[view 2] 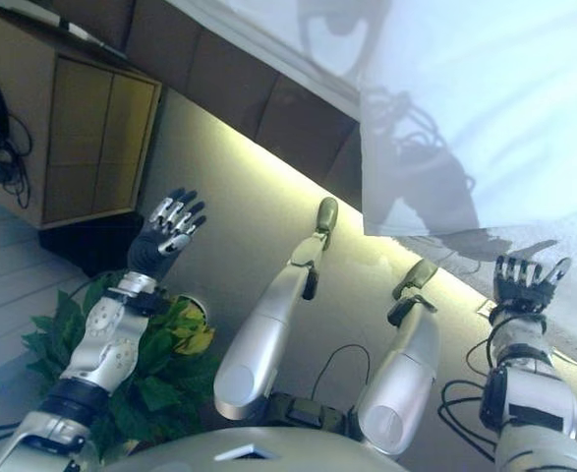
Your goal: Make the bed neatly
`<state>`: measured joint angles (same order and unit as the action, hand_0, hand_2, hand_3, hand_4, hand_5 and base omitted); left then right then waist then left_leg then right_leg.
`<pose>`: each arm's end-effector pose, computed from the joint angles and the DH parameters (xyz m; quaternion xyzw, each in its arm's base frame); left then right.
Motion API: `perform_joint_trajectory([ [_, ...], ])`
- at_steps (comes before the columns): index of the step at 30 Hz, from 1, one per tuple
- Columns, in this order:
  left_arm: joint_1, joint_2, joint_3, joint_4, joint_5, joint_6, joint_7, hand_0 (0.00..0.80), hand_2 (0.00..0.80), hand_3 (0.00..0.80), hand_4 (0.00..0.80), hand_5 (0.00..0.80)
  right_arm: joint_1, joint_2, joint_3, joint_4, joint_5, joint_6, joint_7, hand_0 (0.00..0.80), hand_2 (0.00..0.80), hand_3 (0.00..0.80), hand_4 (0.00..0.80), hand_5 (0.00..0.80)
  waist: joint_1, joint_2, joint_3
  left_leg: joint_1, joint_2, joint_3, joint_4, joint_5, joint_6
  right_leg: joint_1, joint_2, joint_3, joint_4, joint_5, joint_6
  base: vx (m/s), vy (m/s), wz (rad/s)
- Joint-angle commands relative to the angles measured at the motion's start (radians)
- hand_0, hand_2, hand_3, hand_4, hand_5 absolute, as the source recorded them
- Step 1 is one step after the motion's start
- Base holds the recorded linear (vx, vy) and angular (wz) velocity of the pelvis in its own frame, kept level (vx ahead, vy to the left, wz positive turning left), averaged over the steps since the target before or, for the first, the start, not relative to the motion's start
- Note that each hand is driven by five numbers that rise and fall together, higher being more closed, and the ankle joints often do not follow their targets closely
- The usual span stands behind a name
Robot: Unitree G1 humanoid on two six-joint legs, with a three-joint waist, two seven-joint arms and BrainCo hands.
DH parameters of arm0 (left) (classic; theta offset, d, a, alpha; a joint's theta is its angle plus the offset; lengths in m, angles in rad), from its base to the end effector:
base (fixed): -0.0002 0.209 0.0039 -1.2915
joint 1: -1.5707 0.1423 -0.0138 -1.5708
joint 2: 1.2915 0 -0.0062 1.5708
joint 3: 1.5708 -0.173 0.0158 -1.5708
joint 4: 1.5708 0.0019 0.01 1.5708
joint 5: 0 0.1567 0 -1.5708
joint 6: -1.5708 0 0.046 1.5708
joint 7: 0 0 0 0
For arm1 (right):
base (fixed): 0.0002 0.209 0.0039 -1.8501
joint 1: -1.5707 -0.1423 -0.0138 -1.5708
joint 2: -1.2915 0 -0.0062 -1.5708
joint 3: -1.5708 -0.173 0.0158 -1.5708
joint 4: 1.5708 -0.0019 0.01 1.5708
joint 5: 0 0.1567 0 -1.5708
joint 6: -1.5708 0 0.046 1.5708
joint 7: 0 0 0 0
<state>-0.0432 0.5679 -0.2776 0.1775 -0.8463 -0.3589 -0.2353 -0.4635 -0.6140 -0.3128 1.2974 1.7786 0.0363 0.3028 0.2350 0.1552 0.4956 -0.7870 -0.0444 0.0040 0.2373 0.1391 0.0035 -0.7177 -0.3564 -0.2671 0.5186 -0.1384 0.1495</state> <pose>0.2216 0.2171 0.0480 -0.1252 -0.0557 -0.1494 0.9792 0.2150 -0.3573 0.0076 0.6261 -0.0848 -0.3192 0.7064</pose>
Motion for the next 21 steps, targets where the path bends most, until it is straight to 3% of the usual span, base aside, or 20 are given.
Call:
perform_joint_trajectory([
  [1,-0.033,-0.021,0.021,-0.034,-0.002,-0.053,-0.005,0.000,0.000,0.000,0.000,0.000,0.000,-0.111,0.020,-0.030,-0.022,-0.037,-0.011,0.000,0.000,0.000,0.000,0.000,0.008,0.071,0.024,-0.054,0.049,-0.019,0.090,-0.028,-0.053,-0.080,-0.029,0.036,-0.073,0.181,0.061,0.000,0.000,0.00],
  [8,-0.032,-0.025,0.029,-0.031,-0.006,-0.059,-0.016,0.000,0.000,0.000,0.000,0.000,0.007,-0.129,0.009,-0.009,0.005,-0.040,0.009,0.000,0.000,0.000,0.000,0.000,0.009,0.081,0.024,-0.057,0.051,-0.024,0.072,-0.019,-0.057,-0.098,-0.034,0.042,-0.073,0.186,0.063,0.000,0.000,0.00],
  [9,-0.030,-0.025,0.030,-0.030,-0.007,-0.058,-0.022,0.000,0.000,0.000,0.000,0.000,0.008,-0.132,0.006,-0.008,0.002,-0.042,0.015,0.210,0.210,0.210,0.210,0.210,0.009,0.083,0.024,-0.055,0.051,-0.024,0.073,-0.019,-0.057,-0.097,-0.036,0.042,-0.073,0.187,0.063,0.000,0.000,0.00],
  [10,-0.030,-0.025,0.032,-0.031,-0.010,-0.056,-0.027,0.000,0.000,0.000,0.000,0.000,0.007,-0.134,0.005,-0.006,-0.001,-0.045,0.021,0.627,0.627,0.627,0.627,0.627,0.009,0.084,0.024,-0.054,0.051,-0.023,0.073,-0.019,-0.058,-0.097,-0.038,0.042,-0.073,0.188,0.064,0.000,0.000,0.00],
  [11,-0.029,-0.025,0.033,-0.033,-0.012,-0.053,-0.029,0.000,0.000,0.000,0.000,0.000,0.007,-0.136,0.003,-0.005,-0.001,-0.047,0.026,0.775,0.775,0.775,0.775,0.775,0.009,0.085,0.024,-0.053,0.052,-0.023,0.073,-0.019,-0.058,-0.097,-0.040,0.042,-0.072,0.189,0.065,0.000,0.000,0.00],
  [21,-0.039,-0.015,0.033,-0.032,-0.028,-0.045,-0.034,0.000,0.000,0.000,0.000,0.000,-0.011,-0.159,0.001,-0.007,-0.011,-0.042,0.067,0.800,0.800,0.800,0.800,0.800,0.008,0.086,0.024,-0.032,0.053,-0.018,0.062,-0.020,-0.062,-0.081,-0.053,0.037,-0.085,0.203,0.072,0.000,0.000,0.00],
])
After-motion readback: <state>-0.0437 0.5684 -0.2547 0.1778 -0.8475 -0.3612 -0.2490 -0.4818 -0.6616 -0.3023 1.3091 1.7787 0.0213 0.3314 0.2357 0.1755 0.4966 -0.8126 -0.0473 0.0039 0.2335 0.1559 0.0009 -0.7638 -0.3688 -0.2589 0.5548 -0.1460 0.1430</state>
